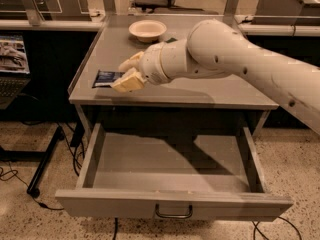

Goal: Place rxbar blueberry into top drawer

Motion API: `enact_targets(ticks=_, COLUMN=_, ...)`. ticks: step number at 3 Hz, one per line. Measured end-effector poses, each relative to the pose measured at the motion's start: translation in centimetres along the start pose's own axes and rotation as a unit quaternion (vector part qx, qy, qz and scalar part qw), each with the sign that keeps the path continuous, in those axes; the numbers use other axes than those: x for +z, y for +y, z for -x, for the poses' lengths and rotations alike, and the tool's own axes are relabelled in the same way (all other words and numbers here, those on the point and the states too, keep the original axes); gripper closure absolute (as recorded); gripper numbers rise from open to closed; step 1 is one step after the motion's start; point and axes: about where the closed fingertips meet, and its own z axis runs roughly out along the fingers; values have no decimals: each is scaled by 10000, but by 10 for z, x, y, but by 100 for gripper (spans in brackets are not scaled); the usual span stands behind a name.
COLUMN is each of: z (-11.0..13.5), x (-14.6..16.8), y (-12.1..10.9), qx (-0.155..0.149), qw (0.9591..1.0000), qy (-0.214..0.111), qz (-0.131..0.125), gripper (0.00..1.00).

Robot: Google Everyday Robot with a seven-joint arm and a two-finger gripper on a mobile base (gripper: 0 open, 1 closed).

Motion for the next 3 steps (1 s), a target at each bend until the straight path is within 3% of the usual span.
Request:
enact_targets(ticks=1, z=0, x=-12, y=17, qx=50, qw=9996, qy=-281, qz=5, gripper=100)
enact_targets(ticks=2, z=-9, x=-25, y=40, qx=307, qw=9988, qy=-370, qz=33, gripper=100)
enact_targets(ticks=3, z=-28, x=-47, y=78, qx=680, qw=9971, qy=-332, qz=31, gripper=100)
